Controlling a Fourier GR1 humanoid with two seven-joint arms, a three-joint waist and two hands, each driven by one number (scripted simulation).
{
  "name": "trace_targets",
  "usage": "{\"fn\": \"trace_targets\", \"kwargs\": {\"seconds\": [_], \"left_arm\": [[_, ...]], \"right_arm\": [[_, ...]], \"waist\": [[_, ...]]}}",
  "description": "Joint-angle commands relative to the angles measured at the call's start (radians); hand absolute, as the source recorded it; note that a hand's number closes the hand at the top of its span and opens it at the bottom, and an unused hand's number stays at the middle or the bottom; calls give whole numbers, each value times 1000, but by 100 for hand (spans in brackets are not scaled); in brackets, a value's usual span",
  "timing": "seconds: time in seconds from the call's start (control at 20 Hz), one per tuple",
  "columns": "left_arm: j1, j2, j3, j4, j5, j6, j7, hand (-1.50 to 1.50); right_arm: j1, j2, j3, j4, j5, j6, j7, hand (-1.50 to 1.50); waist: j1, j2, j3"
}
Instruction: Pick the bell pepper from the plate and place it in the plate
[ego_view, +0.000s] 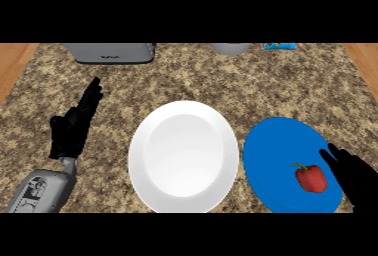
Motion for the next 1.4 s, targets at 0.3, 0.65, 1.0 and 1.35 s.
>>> {"fn": "trace_targets", "kwargs": {"seconds": [0.3, 0.65, 1.0, 1.35], "left_arm": [[40, 23, 69, -48, 1, -95, 14, 0], [-29, -51, 64, 26, -50, -72, 12, 0], [-30, -78, 84, -59, -86, -71, 99, 0], [-1, -88, 119, -35, -102, -134, 63, 0]], "right_arm": [[-150, 130, -3, 149, 12, 188, 47, -150], [-242, 158, -74, 410, 26, 212, -69, -150], [-240, 247, -40, 508, 143, 200, -120, -150], [-279, 310, -107, 620, 187, 201, -181, -150]], "waist": [[11, 0, 2], [8, 2, 2], [5, 0, 2], [5, 0, 2]]}}
